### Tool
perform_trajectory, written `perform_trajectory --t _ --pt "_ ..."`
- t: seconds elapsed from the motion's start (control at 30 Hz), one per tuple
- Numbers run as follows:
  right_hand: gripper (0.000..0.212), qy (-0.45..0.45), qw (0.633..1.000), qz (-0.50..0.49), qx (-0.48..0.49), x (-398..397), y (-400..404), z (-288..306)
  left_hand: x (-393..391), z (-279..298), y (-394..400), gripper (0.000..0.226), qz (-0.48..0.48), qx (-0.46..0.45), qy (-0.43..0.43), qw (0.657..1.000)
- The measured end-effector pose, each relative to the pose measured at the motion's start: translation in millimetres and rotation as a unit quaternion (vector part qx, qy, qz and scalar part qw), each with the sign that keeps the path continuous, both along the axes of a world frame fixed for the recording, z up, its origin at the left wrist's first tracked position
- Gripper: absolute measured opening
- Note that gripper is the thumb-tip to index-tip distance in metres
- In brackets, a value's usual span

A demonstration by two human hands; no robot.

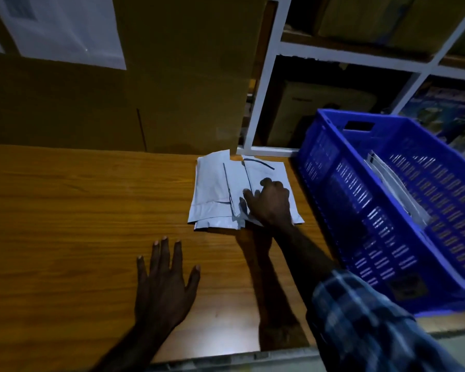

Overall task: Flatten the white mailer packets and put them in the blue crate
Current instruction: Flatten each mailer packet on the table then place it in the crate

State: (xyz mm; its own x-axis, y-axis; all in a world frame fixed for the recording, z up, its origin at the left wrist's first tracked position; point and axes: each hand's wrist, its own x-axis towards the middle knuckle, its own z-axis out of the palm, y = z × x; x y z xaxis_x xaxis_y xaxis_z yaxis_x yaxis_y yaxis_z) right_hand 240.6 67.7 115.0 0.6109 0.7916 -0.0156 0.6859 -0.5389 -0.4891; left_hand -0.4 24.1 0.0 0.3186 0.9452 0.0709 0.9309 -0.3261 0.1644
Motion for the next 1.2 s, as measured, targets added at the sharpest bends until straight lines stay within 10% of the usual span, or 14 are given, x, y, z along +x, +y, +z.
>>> perform_trajectory --t 0.83,1.03,1.2 --pt "0.015 -0.03 0.997 -0.007 0.067 -4 9 41 2 3 0 0.079 0.012 -0.011 -0.045 0.999" --pt "0.005 -0.111 0.958 0.174 0.2 -22 -77 53 -3 15 -4 0.078 0.044 -0.045 -0.309 0.949" --pt "0.049 -0.225 0.903 0.313 0.19 -33 -147 -17 -16 16 -8 0.065 0.094 -0.093 -0.54 0.831"
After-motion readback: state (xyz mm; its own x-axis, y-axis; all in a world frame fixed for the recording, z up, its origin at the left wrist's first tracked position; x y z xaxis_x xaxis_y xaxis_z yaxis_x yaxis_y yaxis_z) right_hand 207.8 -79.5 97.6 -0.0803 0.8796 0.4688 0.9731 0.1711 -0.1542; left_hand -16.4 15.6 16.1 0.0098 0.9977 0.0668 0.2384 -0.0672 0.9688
